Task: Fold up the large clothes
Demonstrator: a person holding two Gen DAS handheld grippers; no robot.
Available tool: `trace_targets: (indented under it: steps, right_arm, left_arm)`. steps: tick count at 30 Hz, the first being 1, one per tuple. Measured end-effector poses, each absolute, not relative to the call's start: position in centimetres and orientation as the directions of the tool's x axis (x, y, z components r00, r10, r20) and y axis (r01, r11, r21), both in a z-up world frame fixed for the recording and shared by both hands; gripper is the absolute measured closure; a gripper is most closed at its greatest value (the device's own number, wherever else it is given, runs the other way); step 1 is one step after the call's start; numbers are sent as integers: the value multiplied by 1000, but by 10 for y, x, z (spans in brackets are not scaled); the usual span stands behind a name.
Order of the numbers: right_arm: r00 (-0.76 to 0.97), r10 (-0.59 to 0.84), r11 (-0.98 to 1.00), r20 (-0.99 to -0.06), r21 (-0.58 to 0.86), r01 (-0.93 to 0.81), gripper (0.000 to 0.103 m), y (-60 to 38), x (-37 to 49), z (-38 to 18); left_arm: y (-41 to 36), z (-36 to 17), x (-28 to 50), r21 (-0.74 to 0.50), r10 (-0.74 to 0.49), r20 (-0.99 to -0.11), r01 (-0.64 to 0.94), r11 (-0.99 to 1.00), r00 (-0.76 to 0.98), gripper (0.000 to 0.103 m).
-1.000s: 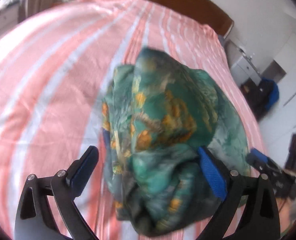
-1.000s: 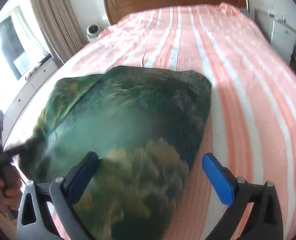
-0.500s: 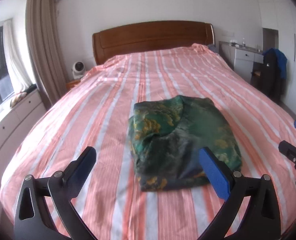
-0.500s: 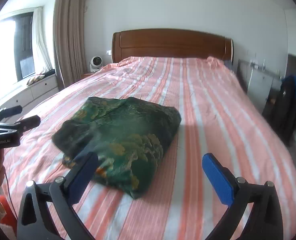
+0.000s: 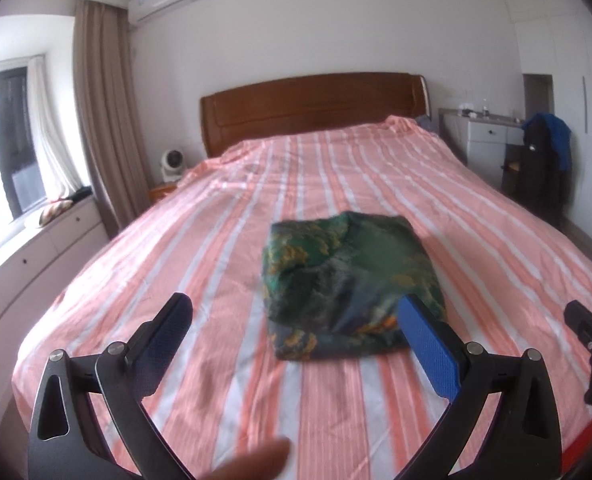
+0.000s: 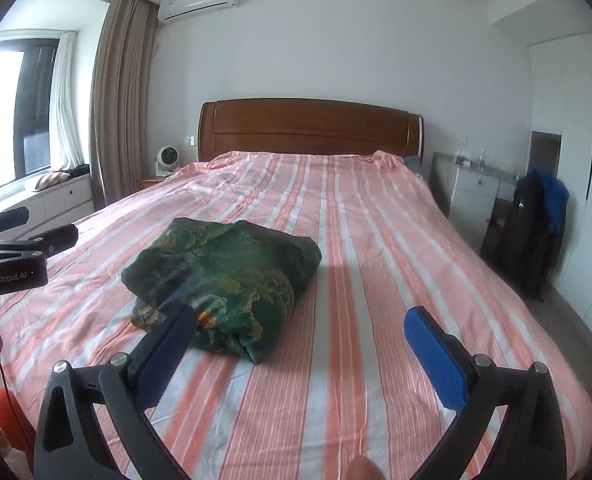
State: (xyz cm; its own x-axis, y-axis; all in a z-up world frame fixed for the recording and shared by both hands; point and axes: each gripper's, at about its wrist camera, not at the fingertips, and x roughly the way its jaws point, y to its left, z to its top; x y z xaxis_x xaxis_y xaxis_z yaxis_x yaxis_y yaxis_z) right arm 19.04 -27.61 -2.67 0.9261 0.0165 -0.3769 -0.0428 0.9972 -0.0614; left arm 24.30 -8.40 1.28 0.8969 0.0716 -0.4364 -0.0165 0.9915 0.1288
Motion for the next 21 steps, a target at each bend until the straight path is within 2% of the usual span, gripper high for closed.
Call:
trace_targets:
  steps: [4, 7, 11, 13, 17, 21]
  right_arm:
    - [914, 38, 998, -405, -37, -58, 0, -273, 165, -42]
    - [864, 25, 998, -504, -44, -54, 0, -266, 147, -67]
    - [785, -6, 994, -620, -92, -65, 0, -254, 122, -96]
    - [758, 1, 995, -653, -73, -64, 0, -253, 115, -103]
    - [728, 37, 996, -684, -35, -83, 0, -252, 111, -109]
    - [744, 31, 995, -667, -52, -87, 0, -249, 109, -108]
  left_arm:
    - [-78, -14, 214, 97, 27, -480, 23, 995, 877, 0]
    - [-73, -39, 193, 45, -13, -561, 46, 998, 828, 0]
    - [-76, -60, 176, 59, 11, -648, 35, 998, 762, 0]
    - [-79, -62, 170, 67, 18, -665, 35, 997, 747, 0]
    - [-84, -64, 167, 84, 33, -676, 32, 996, 736, 0]
    - [-89, -68, 169, 139, 86, -671, 11, 990, 737, 0]
